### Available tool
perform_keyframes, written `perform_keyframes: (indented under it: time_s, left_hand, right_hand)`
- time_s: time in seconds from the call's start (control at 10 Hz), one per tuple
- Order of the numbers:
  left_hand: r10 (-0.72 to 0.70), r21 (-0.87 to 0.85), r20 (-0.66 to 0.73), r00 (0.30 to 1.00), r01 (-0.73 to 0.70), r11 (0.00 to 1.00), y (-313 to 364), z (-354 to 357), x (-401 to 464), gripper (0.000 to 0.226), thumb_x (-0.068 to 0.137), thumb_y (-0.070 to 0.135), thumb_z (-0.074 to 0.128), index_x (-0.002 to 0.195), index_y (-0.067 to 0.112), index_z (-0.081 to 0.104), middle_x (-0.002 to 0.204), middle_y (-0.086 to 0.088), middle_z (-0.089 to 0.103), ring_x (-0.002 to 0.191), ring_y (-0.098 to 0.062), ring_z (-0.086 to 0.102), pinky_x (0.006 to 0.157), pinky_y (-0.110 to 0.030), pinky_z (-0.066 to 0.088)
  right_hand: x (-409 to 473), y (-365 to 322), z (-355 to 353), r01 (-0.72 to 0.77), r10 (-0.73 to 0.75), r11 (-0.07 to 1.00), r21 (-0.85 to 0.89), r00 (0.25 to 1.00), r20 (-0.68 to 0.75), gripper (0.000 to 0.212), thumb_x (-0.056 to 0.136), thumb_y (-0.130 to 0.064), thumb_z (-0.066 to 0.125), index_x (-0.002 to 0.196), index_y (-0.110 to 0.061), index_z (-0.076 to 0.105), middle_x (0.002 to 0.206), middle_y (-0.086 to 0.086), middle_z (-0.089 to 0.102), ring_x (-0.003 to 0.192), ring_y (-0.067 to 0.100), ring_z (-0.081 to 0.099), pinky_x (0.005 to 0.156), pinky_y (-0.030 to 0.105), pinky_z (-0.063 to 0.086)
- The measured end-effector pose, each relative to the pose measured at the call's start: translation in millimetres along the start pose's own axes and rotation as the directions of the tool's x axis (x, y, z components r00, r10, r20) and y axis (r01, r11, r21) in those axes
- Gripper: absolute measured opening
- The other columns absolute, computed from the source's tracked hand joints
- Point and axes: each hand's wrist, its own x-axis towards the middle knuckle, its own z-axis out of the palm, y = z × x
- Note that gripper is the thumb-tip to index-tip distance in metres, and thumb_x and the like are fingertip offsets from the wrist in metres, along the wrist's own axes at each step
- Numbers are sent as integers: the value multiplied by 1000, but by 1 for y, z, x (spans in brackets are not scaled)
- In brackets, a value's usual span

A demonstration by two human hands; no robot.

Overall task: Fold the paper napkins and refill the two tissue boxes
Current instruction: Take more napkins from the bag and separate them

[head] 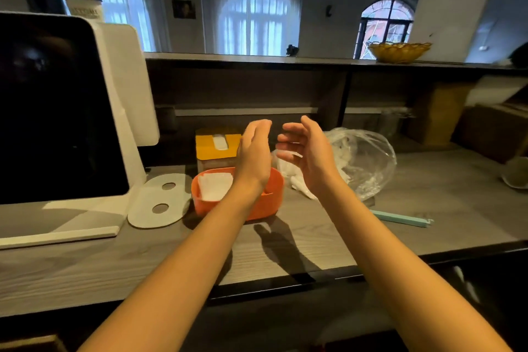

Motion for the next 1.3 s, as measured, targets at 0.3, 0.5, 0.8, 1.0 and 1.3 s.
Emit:
perform_keyframes:
  time_s: [0.3,0.5,0.8,1.0,1.3]
  left_hand:
    - [-34,53,153,988,26,998,-39,109,19,36,108,38,31,132,24,54,115,9,52,114,-11,48,102,-33,38]
    - [-65,387,159,985,-1,922,-106,146,56,55,107,48,21,155,23,33,164,-3,26,153,-22,17,126,-45,11]
    - [-81,694,54,995,21,719,-162,151,84,55,106,51,18,152,29,37,149,-9,48,141,-30,36,117,-53,24]
    - [-111,707,23,994,62,705,-156,142,79,60,108,46,14,136,18,59,141,-11,55,136,-31,41,115,-50,24]
    - [-267,270,75,961,238,933,-161,137,80,66,104,60,14,154,25,39,154,-8,44,139,-28,44,111,-36,33]
  right_hand:
    - [49,19,-119,-38,-45,984,-176,894,-446,35,102,-34,44,98,-10,69,89,6,66,87,21,60,73,33,46]
    - [95,43,-137,-303,161,894,-331,905,-394,52,102,-47,41,126,-4,60,124,19,62,115,37,59,101,47,48]
    - [123,88,-145,-326,158,739,-590,935,-318,69,99,-59,39,144,-7,45,140,14,52,123,35,51,107,46,40]
    - [114,94,-143,-147,6,689,-709,980,-197,42,97,-50,55,113,-11,58,104,5,64,95,23,60,79,33,47]
    - [106,92,-126,-175,140,831,-528,985,-105,64,90,-38,70,140,-10,42,131,1,54,114,21,55,88,32,49]
